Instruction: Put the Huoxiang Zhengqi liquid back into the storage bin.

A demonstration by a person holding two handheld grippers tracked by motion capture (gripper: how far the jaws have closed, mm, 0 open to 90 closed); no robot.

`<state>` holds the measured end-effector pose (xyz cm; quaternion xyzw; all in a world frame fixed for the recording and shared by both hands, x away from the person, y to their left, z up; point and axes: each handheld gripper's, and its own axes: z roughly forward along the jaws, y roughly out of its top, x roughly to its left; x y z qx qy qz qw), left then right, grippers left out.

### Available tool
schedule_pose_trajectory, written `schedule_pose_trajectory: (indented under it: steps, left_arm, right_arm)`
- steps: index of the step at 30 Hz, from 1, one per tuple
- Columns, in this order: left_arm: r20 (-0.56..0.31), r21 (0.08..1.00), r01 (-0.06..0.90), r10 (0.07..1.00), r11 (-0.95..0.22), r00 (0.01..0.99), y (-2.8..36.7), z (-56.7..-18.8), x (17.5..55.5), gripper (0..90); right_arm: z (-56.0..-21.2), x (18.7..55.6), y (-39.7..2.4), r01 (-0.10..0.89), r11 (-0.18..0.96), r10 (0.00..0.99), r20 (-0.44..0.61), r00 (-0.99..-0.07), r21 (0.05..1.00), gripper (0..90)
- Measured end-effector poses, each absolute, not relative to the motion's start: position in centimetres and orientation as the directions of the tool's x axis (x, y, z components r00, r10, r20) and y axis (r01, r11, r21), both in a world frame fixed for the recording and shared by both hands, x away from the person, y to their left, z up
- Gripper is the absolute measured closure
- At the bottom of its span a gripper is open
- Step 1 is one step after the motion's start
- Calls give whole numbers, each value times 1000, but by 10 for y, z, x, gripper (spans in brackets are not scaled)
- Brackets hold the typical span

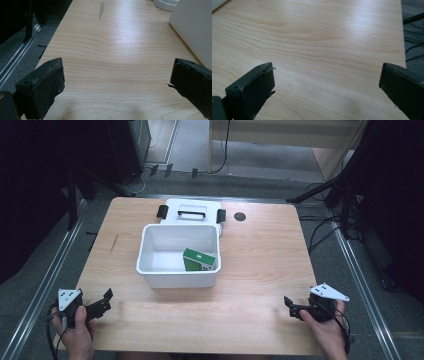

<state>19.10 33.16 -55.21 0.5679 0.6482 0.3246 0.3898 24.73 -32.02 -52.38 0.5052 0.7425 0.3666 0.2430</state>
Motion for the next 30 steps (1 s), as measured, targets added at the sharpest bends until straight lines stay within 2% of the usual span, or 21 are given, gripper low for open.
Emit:
schedule_pose_trajectory:
  steps: [8, 17, 25, 30]
  left_arm:
    - [-138, 864, 483, 989, 145, -52, 332, -552, 191, 0]
    - [-138, 863, 484, 989, 146, -52, 332, -552, 191, 0]
    - [-141, 862, 485, 989, 148, -50, 332, -552, 191, 0]
    - [-141, 861, 486, 989, 147, -48, 332, -552, 191, 0]
  right_arm:
    - [-537, 231, -335, 550, 154, 948, 35, -318, 821, 8]
    - [-545, 221, -344, 502, 49, 953, 110, -283, 863, 11]
    - [-546, 220, -339, 496, 74, 956, 80, -282, 865, 11]
    - [-546, 220, -342, 497, 51, 955, 103, -279, 866, 11]
